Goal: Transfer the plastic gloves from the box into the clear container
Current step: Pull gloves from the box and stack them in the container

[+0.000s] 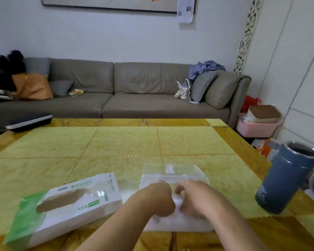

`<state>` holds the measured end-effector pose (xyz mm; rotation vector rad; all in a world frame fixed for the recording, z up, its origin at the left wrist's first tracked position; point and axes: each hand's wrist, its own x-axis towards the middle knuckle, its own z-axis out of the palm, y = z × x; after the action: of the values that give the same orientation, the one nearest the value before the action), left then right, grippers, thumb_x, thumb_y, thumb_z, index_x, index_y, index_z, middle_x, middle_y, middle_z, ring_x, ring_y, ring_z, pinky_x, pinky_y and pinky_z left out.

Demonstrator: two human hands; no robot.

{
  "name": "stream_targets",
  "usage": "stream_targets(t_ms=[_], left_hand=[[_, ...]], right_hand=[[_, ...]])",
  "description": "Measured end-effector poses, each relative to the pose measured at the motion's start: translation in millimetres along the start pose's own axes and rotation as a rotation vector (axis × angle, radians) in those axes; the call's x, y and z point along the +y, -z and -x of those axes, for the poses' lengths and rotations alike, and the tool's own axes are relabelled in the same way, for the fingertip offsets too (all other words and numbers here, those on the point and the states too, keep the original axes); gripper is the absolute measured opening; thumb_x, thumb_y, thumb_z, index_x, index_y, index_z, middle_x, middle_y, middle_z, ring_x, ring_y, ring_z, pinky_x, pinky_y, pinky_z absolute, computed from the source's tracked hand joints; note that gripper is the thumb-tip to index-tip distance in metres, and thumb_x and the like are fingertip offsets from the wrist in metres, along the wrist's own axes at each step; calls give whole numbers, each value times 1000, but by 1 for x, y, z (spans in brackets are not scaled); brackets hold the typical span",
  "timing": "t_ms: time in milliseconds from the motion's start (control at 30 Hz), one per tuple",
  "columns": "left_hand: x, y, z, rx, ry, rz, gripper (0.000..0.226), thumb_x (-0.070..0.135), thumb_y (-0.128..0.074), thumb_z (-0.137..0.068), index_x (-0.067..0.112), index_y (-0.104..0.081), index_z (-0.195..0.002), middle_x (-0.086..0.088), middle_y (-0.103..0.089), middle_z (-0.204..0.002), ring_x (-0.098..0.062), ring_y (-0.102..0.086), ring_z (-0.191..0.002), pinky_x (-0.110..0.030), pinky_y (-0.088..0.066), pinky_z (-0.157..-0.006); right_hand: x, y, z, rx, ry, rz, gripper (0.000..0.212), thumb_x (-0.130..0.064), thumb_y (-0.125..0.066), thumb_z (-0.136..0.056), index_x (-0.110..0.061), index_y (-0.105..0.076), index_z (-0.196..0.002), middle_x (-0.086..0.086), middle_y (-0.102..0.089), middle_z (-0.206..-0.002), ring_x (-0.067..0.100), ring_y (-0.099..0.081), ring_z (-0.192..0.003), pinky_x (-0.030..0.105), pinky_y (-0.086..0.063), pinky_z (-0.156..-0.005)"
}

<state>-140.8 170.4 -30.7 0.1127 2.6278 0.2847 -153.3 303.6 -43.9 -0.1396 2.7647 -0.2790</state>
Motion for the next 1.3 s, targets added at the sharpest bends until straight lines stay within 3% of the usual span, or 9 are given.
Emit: stream_targets(t_ms=[133,267,400,500,600,833,1000,1167,1300], left_hand=[[-14,0,48,102,-122,106,68,5,-46,-97,6,-18,-158,-14,-59,-113,-26,-59,-93,-30,-48,-65],[-43,-7,93,479,-337,252,48,6,-53,-92,19,-45,-138,-5,-56,-123,-26,-60,-106,-41,-56,-82],[-120,-2,111,837,-95,297,12,20,-46,-94,26,-51,-104,8,-57,-103,-18,-57,-86,-38,-53,-75],[-188,-10,101,709,228,166,9,21,-43,-96,21,-52,-97,3,-60,-101,-19,-56,-82,-35,-48,-68],[-220,-27,82,512,199,138,20,24,-42,-100,19,-61,-100,0,-66,-104,-21,-62,-93,-38,-54,-79],[-234,-28,49,437,305,323,24,34,-43,-99,20,-58,-86,-4,-64,-89,-27,-65,-85,-35,-53,-74],[-228,-21,72,692,311,385,19,20,-53,-84,15,-56,-66,1,-58,-64,-27,-61,-63,-31,-48,-50],[-237,-8,98,950,318,528,16,19,-66,-86,32,-61,-95,11,-65,-84,-11,-63,-75,-35,-56,-64],[-234,-3,103,1118,279,811,16,19,-74,-92,27,-68,-104,9,-68,-78,-10,-66,-73,-25,-50,-61]], right_hand=[[-6,2,14,114,16,17,45,-33,-59,-98,-41,-55,-143,-8,-64,-141,14,-65,-114,29,-51,-86],[-25,3,34,316,29,119,47,-53,-47,-90,-46,-57,-136,-12,-63,-139,14,-62,-124,34,-53,-98],[-95,-7,61,550,322,118,46,-21,-50,-97,-41,-50,-139,-20,-46,-141,11,-49,-127,24,-43,-94],[-145,-36,65,380,617,52,65,-10,-50,-96,-37,-36,-154,-30,-26,-151,1,-33,-140,20,-36,-110],[-172,-69,52,171,669,-9,78,-11,-48,-92,-36,-24,-162,-33,-6,-160,1,-19,-152,25,-30,-121],[-174,-90,31,183,698,-15,78,-15,-43,-86,-42,-29,-159,-31,-13,-159,3,-23,-150,14,-23,-118],[-168,-99,25,262,712,18,76,-12,-41,-71,-38,-49,-142,-25,-37,-148,10,-49,-136,10,-25,-102],[-167,-91,25,210,767,22,76,-11,-46,-89,-39,-30,-159,-28,-14,-162,1,-18,-151,2,-4,-104],[-168,-90,29,185,767,20,76,-12,-47,-91,-39,-28,-159,-28,-12,-163,2,-17,-152,7,-11,-112]])
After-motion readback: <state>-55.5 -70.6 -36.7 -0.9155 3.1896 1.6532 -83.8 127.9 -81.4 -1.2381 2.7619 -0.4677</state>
